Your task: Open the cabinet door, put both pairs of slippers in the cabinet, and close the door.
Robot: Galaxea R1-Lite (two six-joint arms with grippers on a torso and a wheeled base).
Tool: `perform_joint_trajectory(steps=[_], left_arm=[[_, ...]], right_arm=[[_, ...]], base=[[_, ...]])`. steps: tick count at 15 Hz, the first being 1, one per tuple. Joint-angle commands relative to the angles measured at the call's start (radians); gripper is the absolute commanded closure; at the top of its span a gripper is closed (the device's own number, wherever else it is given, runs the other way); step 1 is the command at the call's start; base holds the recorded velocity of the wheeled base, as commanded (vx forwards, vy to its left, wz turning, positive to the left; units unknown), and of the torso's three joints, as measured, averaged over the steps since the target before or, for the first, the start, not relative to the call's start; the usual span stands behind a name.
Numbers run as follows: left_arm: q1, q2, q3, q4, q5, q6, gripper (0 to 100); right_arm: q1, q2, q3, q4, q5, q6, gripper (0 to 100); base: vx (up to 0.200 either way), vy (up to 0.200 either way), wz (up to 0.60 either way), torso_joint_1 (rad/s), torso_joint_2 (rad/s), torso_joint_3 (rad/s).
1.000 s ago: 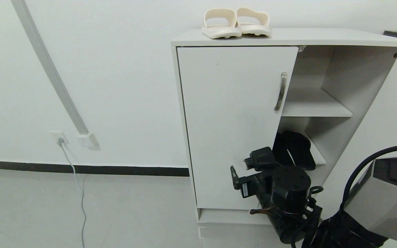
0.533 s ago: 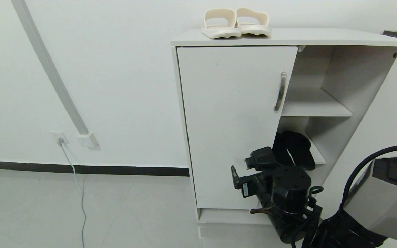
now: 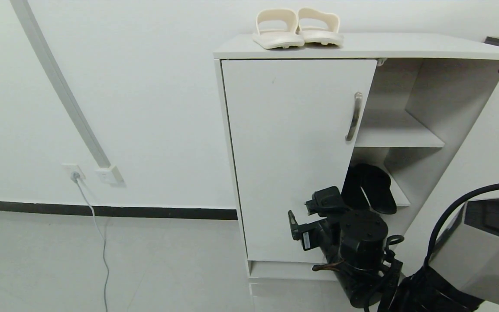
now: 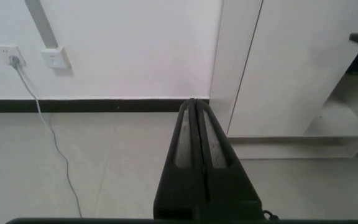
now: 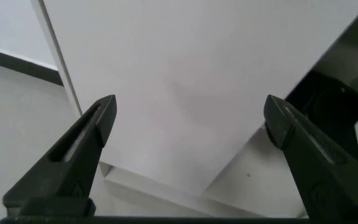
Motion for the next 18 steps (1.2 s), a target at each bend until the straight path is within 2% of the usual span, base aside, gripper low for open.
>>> perform_joint_trajectory(steps=[1,9,18], left_arm=[[0.0,0.001,0.0,-0.001,0.0,0.0,100],[0.0,0.001,0.0,-0.001,0.0,0.0,100],[0.0,0.001,0.0,-0.001,0.0,0.0,100]], right_arm=[[0.0,0.002,0.0,-0.005,-0.001,0.0,0],[0.0,0.002,0.0,-0.003,-0.001,0.0,0],[0.0,0.002,0.0,-0.003,-0.001,-0.002,0]], base=[[0.0,0.0,0.0,0.051,-0.4,-0.359],[0.0,0.0,0.0,0.087,-0.47,-0.348],[0.0,0.0,0.0,0.168,-0.48,-0.322]])
